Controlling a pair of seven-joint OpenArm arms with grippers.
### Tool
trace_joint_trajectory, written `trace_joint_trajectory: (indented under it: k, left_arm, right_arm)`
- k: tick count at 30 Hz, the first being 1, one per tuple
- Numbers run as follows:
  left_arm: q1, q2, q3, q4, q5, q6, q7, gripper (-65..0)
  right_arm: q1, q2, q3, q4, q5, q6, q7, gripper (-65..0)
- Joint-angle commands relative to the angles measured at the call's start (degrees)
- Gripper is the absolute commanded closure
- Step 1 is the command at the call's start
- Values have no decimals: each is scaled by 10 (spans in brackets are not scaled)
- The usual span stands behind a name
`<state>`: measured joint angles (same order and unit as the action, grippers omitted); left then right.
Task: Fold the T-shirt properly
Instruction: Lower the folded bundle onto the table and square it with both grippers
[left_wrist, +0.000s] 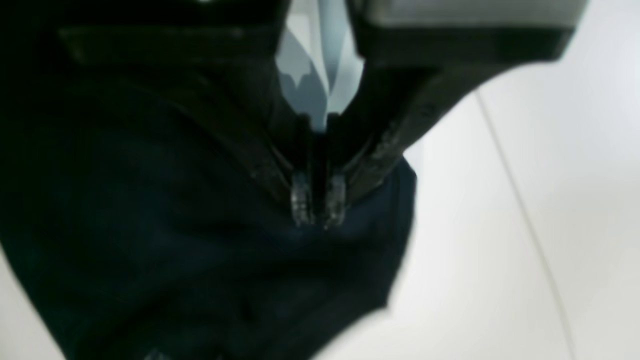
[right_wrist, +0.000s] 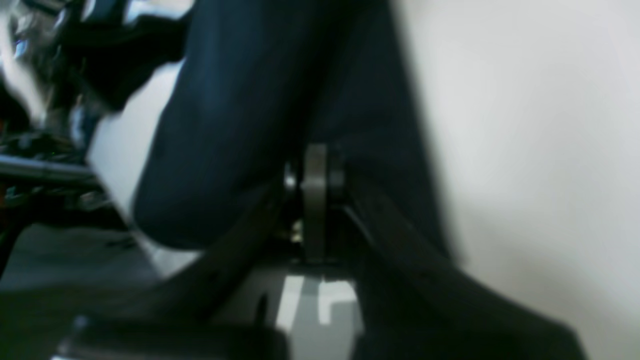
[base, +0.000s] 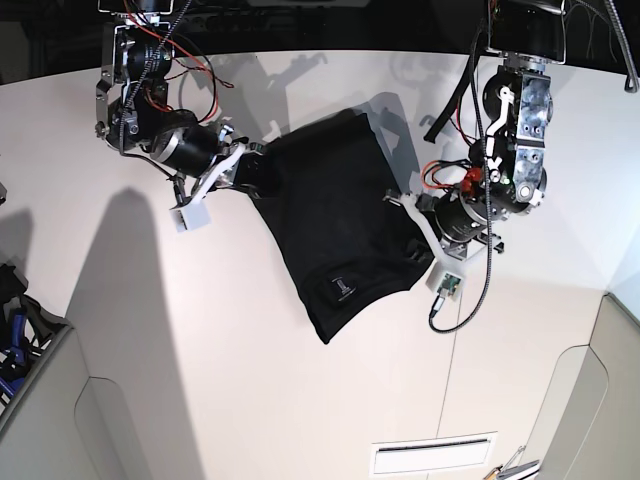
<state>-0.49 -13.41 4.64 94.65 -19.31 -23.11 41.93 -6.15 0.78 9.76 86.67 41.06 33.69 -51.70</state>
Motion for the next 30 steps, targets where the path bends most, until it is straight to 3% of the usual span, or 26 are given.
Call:
trace_joint_trajectory:
  k: [1, 12, 20, 30]
  left_arm:
    - [-15, 2, -2, 5, -6, 0, -14, -43]
    - [-25, -5, -3, -7, 12, 0, -1, -43]
    - [-21, -33, -3, -7, 10, 2, 21, -43]
    - [-21, -39, -3, -7, 14, 2, 16, -43]
  right_arm:
    - [0, 0, -5, 10, 16, 6, 9, 0]
    - [-19, -21, -11, 11, 16, 6, 9, 0]
    - [-18, -28, -11, 11, -1, 6, 20, 0]
    - [-23, -72, -38, 11, -2, 6, -9, 0]
